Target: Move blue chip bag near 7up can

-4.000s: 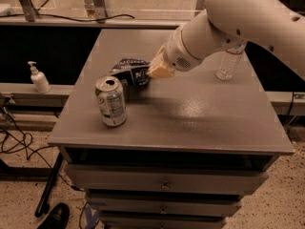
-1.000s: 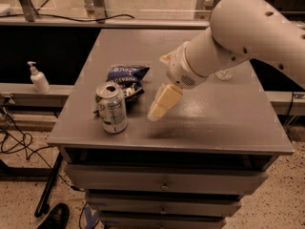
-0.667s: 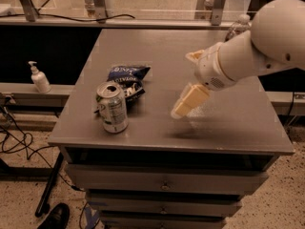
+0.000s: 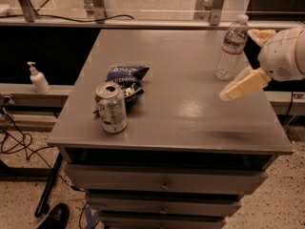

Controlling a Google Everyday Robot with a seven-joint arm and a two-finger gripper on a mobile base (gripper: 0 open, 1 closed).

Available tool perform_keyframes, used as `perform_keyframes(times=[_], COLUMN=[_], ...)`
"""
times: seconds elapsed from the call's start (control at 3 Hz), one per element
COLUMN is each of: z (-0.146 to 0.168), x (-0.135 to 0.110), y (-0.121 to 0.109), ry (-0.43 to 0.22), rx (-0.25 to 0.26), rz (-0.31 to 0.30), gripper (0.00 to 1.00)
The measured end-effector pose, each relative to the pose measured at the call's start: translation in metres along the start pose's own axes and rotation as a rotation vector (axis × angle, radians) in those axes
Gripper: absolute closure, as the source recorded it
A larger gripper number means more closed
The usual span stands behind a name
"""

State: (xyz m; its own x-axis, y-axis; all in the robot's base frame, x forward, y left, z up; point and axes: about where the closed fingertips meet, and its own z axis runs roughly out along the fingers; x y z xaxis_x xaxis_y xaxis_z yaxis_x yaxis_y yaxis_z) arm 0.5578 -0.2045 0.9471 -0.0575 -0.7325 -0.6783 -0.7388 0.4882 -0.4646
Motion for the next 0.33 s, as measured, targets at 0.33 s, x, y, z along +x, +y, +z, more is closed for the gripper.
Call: perform_keyframes(times=[0.33], z=[-0.0037], x=[0.0012], y=[-0.0027], ry=[0.0], rx=[0.01], rz=[0.001], gripper=[0.0])
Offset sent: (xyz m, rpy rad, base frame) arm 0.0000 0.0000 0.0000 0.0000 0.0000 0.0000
